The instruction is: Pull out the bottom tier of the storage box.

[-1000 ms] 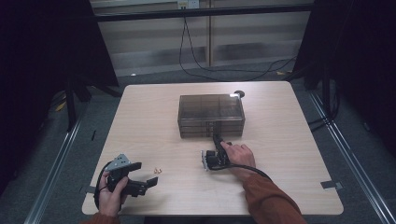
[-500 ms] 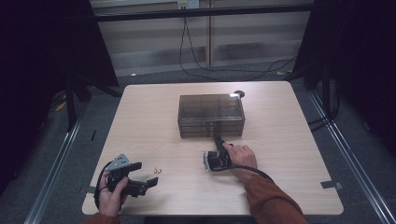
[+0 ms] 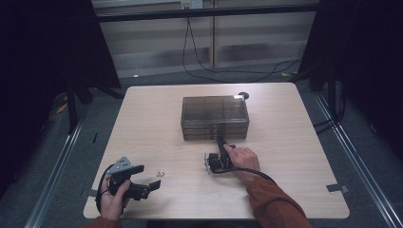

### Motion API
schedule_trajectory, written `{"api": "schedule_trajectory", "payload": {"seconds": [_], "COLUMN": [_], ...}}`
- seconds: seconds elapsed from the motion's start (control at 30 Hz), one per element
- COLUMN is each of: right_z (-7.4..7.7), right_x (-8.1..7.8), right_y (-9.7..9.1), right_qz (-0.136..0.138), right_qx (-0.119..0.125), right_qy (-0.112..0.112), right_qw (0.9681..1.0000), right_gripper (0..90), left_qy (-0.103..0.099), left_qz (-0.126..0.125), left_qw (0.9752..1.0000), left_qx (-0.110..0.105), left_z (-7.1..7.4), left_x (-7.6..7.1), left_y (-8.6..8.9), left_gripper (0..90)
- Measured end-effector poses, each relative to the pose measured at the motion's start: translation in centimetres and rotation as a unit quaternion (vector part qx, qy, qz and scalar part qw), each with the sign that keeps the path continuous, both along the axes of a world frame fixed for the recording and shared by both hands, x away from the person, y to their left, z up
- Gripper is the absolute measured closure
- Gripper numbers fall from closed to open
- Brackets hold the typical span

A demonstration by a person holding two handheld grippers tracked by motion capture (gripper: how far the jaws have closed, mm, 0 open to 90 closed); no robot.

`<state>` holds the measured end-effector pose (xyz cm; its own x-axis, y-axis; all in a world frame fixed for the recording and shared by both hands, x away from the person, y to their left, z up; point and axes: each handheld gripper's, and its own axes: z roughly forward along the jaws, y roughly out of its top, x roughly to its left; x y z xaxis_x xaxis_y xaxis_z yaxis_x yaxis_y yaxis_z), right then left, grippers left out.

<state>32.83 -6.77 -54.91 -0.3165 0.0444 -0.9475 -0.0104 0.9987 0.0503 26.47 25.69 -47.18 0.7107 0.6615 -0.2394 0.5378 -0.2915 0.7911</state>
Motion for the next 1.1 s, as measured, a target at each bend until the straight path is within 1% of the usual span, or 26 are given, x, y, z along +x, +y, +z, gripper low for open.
{"api": "schedule_trajectory", "payload": {"seconds": [0.1, 0.23, 0.3, 0.33, 0.6, 0.67, 0.77, 0.8, 0.83, 0.9, 1.03, 1.1], "right_z": [-0.09, -0.07, -0.11, -0.2, -0.18, -0.1, -0.13, -0.14, -0.1, -0.13, -0.05, -0.08], "right_x": [0.0, 0.1, 0.11, 0.04, 0.23, 0.22, 0.14, 0.07, 0.03, -0.14, -0.32, -0.42], "right_y": [0.18, 0.25, 0.3, 0.34, 0.48, 0.47, 0.39, 0.35, 0.33, 0.29, 0.2, 0.21], "right_qz": [-0.002, -0.006, -0.006, -0.011, -0.014, -0.013, -0.007, -0.01, -0.009, -0.007, -0.006, -0.009], "right_qx": [-0.006, 0.003, -0.001, -0.001, 0.003, 0.005, 0.0, 0.004, 0.003, 0.009, 0.007, 0.009], "right_qy": [-0.004, -0.002, -0.006, -0.006, -0.005, -0.003, -0.008, -0.005, -0.006, -0.006, -0.006, -0.006], "right_qw": [1.0, 1.0, 1.0, 0.9999, 0.9999, 0.9999, 0.9999, 0.9999, 0.9999, 0.9999, 0.9999, 0.9999], "right_gripper": [80.4, 80.4, 80.4, 80.2, 80.2, 80.5, 80.7, 80.8, 80.8, 80.8, 80.8, 80.8], "left_qy": [0.0, 0.0, 0.0, 0.0, 0.0, 0.0, 0.001, 0.001, 0.001, -0.001, 0.0, 0.0], "left_qz": [0.0, 0.0, 0.0, 0.0, 0.0, 0.0, 0.0, 0.001, 0.0, 0.0, 0.0, 0.0], "left_qw": [1.0, 1.0, 1.0, 1.0, 1.0, 1.0, 1.0, 1.0, 1.0, 1.0, 1.0, 1.0], "left_qx": [0.0, 0.0, 0.0, 0.0, -0.001, 0.0, -0.001, 0.0, 0.0, 0.0, 0.0, 0.0], "left_z": [0.0, 0.0, 0.0, 0.0, -0.01, 0.0, -0.01, -0.02, -0.02, -0.01, -0.01, -0.01], "left_x": [0.0, -0.01, -0.01, 0.0, 0.0, -0.01, 0.01, 0.01, 0.01, 0.01, 0.0, 0.0], "left_y": [0.01, 0.0, -0.01, -0.02, 0.01, 0.0, 0.0, 0.0, 0.0, 0.03, 0.01, 0.01], "left_gripper": [2.4, 2.4, 2.4, 2.4, 2.4, 2.4, 2.4, 2.4, 2.4, 2.4, 2.4, 2.4]}}
